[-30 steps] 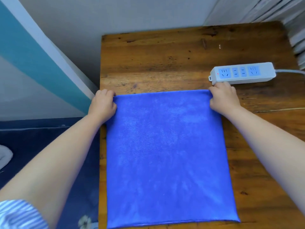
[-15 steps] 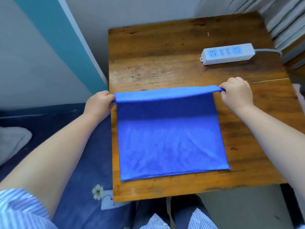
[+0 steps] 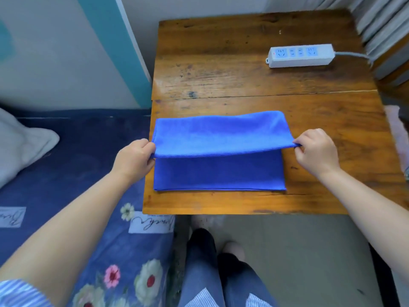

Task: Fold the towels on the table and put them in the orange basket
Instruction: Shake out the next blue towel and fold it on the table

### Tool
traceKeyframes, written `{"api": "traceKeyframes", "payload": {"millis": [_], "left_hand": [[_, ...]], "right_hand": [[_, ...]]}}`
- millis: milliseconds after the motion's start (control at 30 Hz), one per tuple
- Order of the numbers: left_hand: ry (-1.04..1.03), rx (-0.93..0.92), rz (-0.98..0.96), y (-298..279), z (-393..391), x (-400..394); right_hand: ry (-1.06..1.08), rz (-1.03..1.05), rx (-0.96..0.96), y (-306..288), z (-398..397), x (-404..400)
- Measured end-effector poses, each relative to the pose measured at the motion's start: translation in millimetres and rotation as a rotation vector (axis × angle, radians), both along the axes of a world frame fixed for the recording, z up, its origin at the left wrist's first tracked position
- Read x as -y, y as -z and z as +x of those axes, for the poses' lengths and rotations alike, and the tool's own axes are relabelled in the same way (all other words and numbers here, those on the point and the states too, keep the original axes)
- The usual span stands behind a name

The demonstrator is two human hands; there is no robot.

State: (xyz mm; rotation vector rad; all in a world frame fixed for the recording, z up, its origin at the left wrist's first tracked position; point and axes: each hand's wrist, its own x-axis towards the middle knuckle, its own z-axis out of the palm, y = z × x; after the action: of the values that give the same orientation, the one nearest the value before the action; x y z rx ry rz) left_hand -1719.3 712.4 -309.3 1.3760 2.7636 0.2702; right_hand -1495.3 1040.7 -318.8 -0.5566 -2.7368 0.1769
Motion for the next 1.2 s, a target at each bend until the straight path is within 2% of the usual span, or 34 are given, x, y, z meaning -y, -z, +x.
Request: {"api": "traceKeyframes", "payload": {"millis": [200, 400, 600, 800, 967, 1033, 1133, 1200], "left_hand": [[-0.112, 0.057, -0.067, 15, 46, 16], [-0.201, 0.062, -0.206, 39, 56, 30], [-0.159, 0.047, -0.219, 44, 54, 38], [-0.172, 0.088, -0.551, 52, 55, 33], [-0.087, 0.009, -0.667, 50, 54, 31], [-0.056, -0.061, -0.540, 47, 53, 27], [0.056, -0.051, -0.284, 40, 55, 4], [0.017, 0.057, -0.142, 44, 56, -26]], "right_hand": [[-0.030, -0.015, 0.007, 15, 35, 18], [-0.049, 0.025, 0.033, 30, 50, 36], [-0.070, 0.061, 0.081, 38, 59, 46], [-0.116, 0.118, 0.267, 45, 64, 54], [-0.161, 0.124, 0.280, 43, 62, 60], [-0.150, 0.098, 0.264, 39, 55, 61], [-0.150, 0.076, 0.190, 32, 22, 71], [-0.139, 0.043, 0.166, 32, -12, 84]]}}
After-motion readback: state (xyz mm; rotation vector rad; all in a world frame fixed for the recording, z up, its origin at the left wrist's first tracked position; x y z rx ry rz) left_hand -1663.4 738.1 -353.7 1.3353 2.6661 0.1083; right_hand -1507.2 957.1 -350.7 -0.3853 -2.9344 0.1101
